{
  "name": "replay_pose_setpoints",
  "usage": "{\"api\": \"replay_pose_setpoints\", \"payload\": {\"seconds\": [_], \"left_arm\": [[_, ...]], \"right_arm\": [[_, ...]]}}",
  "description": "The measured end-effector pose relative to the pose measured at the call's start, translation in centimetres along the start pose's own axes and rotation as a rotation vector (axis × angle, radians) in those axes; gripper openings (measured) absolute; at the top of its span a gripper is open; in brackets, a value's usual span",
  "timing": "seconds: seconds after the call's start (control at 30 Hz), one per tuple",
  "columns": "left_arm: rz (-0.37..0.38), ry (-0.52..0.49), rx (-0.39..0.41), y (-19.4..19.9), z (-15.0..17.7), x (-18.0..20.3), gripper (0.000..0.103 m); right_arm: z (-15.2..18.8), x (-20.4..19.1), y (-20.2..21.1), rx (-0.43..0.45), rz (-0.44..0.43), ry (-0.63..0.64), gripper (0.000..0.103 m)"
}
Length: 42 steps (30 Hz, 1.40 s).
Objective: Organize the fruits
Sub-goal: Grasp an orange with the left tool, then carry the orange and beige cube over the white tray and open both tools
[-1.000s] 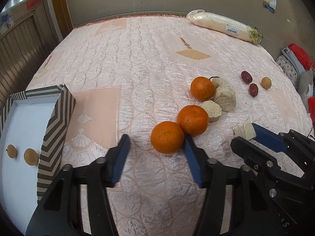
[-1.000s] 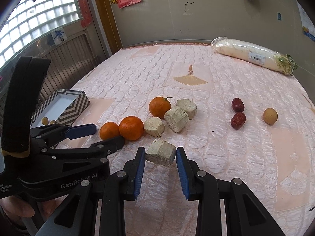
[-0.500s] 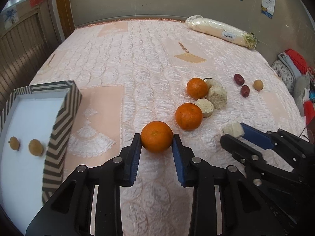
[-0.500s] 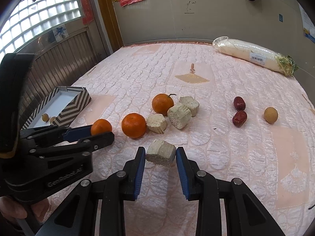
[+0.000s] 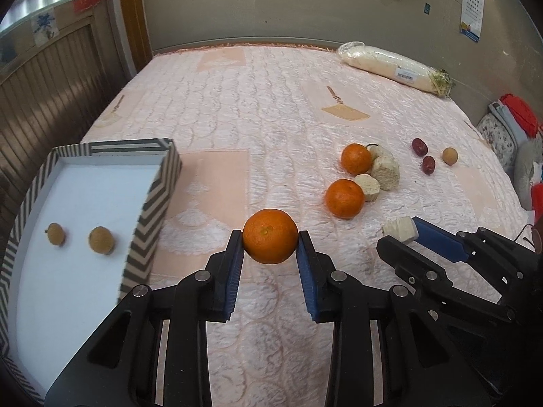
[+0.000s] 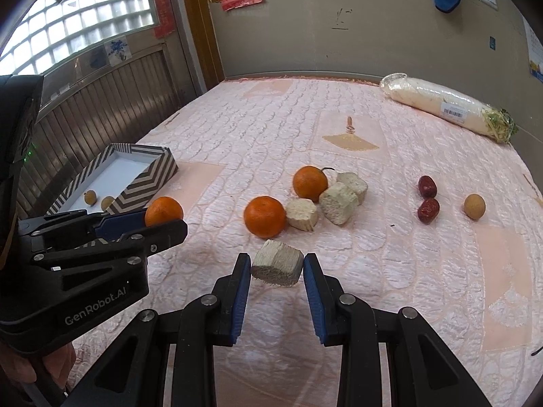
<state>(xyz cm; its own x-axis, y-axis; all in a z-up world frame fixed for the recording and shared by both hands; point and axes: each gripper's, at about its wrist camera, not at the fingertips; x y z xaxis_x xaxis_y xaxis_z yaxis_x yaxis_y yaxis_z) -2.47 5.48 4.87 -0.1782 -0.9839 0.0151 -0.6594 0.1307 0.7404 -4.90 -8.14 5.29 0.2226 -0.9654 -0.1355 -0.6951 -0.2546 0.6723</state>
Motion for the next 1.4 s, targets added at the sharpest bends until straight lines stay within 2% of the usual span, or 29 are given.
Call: {"api": "replay_pose_setpoints", "payload": {"seconds": [0.43,0.77,1.1,1.4], "left_arm": [[-0.066,0.046,0.040,2.8,0.4,-3.8,0.031],[-0.129,0.114,0.059,4.7,0.9,-8.5,0.031],[-0.198,0.186,0.054,5.8,2.1,-13.5,0.031],[-0.229,0.251,0.010,5.2,3.4,-17.0,0.031]], "right_arm": [[-1.2,-4.0,0.3,0.016,-0.030,0.062,0.031],[-2.6,-9.1,-0.2,0.024,-0.081,0.151,0.031],[-3.5,-14.7,-1.3,0.018,-0.152,0.238,0.031],[-3.5,-18.8,-2.6,-0.006,-0.209,0.309,0.031]]}}
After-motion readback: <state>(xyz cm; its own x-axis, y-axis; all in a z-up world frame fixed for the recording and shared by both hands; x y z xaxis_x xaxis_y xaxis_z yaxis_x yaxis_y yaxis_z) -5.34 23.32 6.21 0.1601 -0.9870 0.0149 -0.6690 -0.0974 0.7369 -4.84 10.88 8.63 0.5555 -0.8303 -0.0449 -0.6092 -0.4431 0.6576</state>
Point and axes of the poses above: each gripper's, at about its wrist camera, not at the fingertips, and y roughly against the way its jaws point, x to its right, z to its underside, and after that the axes turned 5 degrees about x, right-handed
